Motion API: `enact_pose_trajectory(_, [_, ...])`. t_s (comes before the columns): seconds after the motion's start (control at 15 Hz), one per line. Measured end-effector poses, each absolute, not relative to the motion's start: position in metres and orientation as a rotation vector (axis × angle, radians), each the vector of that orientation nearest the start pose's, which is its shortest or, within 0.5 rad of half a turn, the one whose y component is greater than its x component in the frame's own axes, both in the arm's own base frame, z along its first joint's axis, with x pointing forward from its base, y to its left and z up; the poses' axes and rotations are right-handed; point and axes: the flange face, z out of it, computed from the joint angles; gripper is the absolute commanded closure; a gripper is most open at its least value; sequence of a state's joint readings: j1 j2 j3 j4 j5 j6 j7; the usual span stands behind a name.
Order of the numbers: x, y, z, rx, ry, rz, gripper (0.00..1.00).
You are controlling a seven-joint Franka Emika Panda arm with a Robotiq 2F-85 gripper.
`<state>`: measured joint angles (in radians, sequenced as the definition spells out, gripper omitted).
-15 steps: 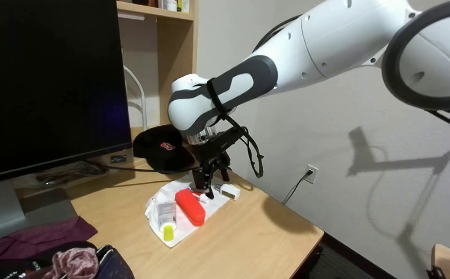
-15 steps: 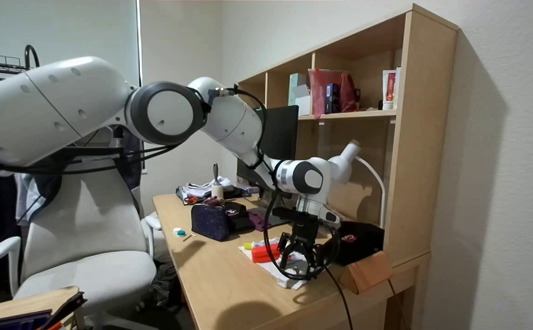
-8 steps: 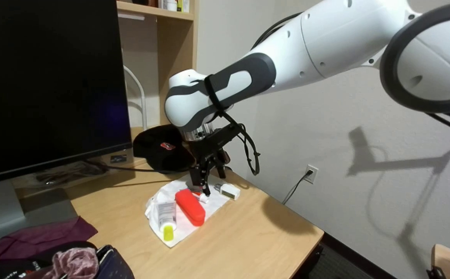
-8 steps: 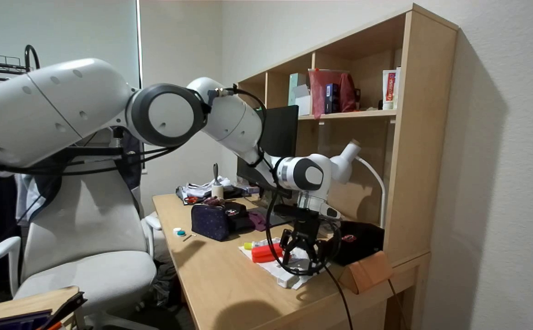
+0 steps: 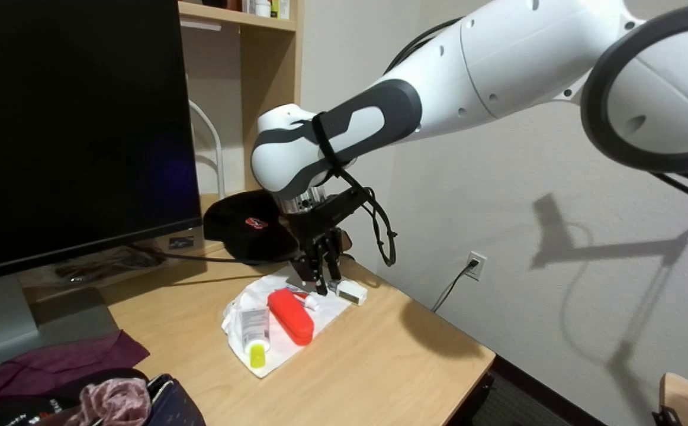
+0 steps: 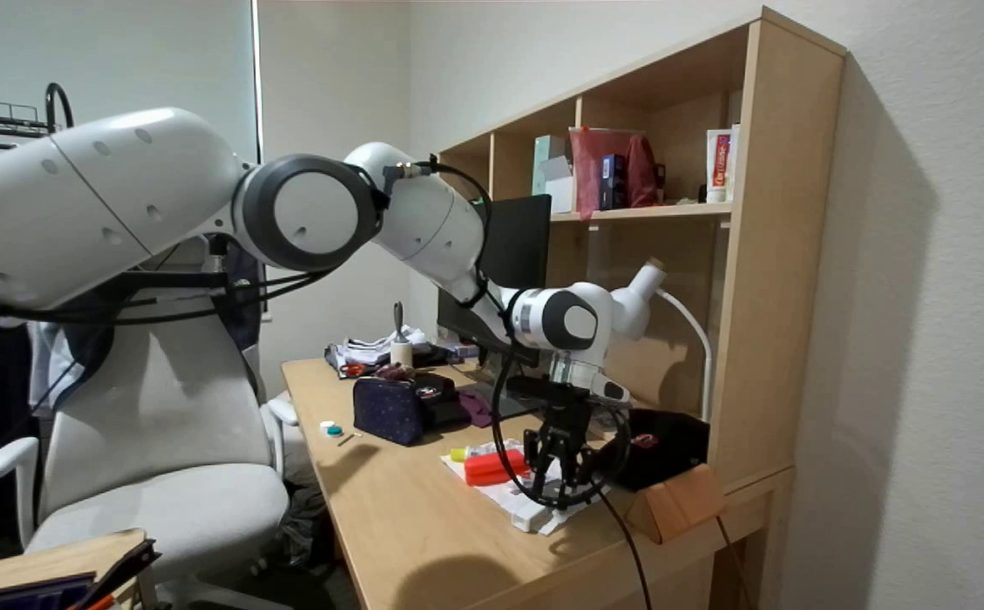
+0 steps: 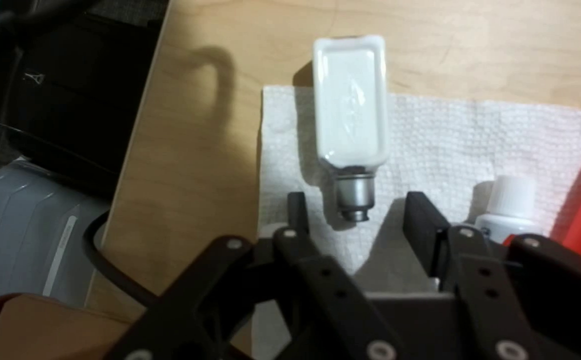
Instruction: Pick up the small white bottle and move it to the right
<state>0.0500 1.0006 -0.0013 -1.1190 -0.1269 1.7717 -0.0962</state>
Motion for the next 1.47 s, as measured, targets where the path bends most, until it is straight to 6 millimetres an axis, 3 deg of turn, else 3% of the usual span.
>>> enact_pose_trajectory(0.13, [0.727,0.025,0.174,-3.188,-0.308,0.567,0.89])
enact_pose_trajectory(0.27, [0.727,0.025,0.174,-3.188,-0.308,0.568,0.92])
enact_pose_trajectory(0.33, [0.727,0.025,0.174,-3.188,-0.308,0.569,0.88])
enact_pose_trajectory(0.8, [0.728,0.025,0.176,-3.189,-0.306,0.564,0.88])
enact_pose_trajectory(1.0, [0.731,0.025,0.192,-3.200,-0.287,0.529,0.88])
enact_pose_trajectory(1.27, [0.730,0.025,0.231,-3.228,-0.209,0.424,0.88])
enact_pose_trajectory(1.47, [0.721,0.025,0.241,-3.236,-0.070,0.281,0.88])
